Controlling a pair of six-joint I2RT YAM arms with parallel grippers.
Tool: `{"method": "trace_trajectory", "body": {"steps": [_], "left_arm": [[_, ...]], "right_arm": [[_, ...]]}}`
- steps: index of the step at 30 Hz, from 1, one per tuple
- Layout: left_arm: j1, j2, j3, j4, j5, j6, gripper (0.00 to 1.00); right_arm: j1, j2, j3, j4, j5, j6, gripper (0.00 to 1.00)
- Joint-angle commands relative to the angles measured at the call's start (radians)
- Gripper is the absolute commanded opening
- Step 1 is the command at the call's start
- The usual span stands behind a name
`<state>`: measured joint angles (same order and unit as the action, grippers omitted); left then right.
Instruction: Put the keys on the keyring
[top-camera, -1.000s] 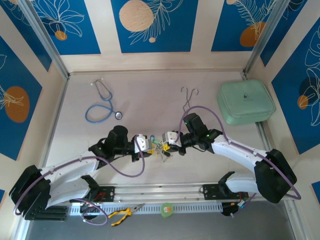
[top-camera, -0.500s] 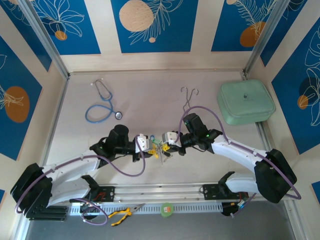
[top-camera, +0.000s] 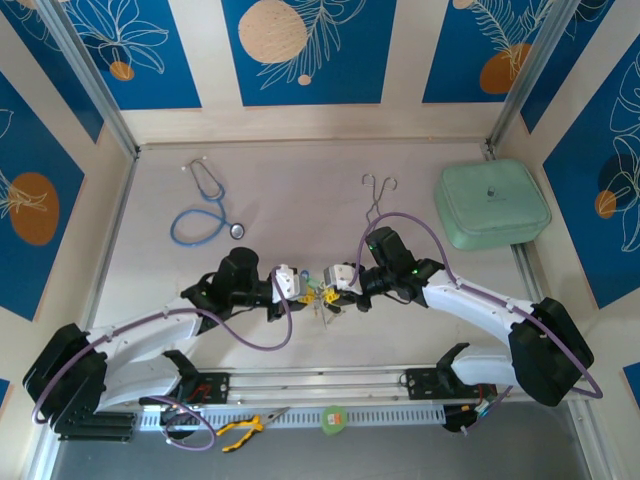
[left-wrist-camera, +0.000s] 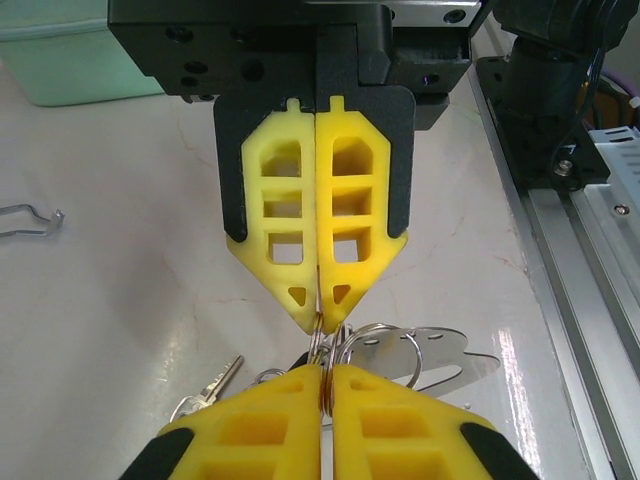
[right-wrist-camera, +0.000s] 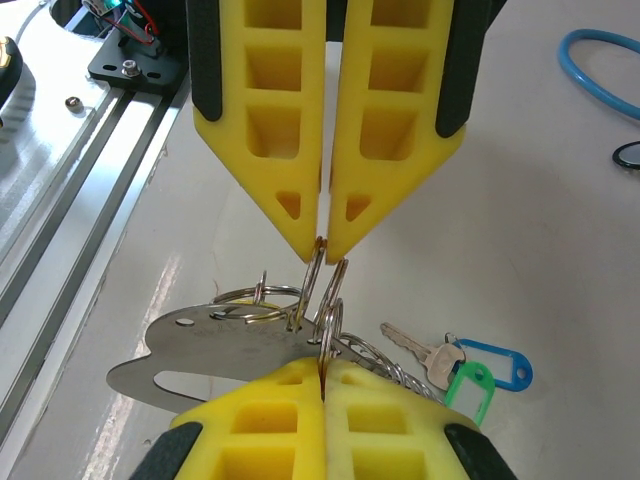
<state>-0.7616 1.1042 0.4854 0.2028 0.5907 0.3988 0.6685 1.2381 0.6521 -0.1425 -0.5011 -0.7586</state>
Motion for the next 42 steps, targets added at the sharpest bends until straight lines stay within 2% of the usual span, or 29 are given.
{"method": "trace_trajectory", "body": {"steps": [1, 6, 10, 14, 19, 25, 32, 42], "left_arm": [[-0.01, 0.013, 0.025, 0.027, 0.0, -0.001, 0.09], [-0.009, 0.013, 0.023, 0.023, 0.008, 0.004, 0.01], [-0.011, 0.007, 0.012, 0.042, -0.001, 0.007, 0.0], [-0.012, 0.002, -0.012, 0.093, -0.017, -0.001, 0.0], [-0.016, 0.006, -0.028, 0.128, -0.03, -0.025, 0.0], [-0.03, 0.002, -0.048, 0.144, -0.035, -0.077, 0.0], [-0.047, -0.002, -0.066, 0.169, -0.051, -0.094, 0.0], [-0.059, -0.002, -0.088, 0.204, -0.073, -0.122, 0.0]], "right_arm": [[0.007, -0.003, 0.011, -0.015, -0.022, -0.013, 0.0], [0.006, -0.006, 0.011, -0.019, -0.006, -0.007, 0.0], [0.001, -0.035, 0.01, -0.057, 0.047, -0.004, 0.2], [-0.011, -0.12, -0.002, -0.135, 0.103, 0.011, 0.27], [0.007, -0.222, -0.003, -0.229, 0.133, 0.055, 0.26], [0.088, -0.248, 0.022, -0.271, 0.157, 0.145, 0.24], [0.08, -0.217, 0.001, -0.115, 0.229, 0.157, 0.19], [0.094, -0.125, -0.004, -0.04, 0.205, 0.116, 0.25]]}}
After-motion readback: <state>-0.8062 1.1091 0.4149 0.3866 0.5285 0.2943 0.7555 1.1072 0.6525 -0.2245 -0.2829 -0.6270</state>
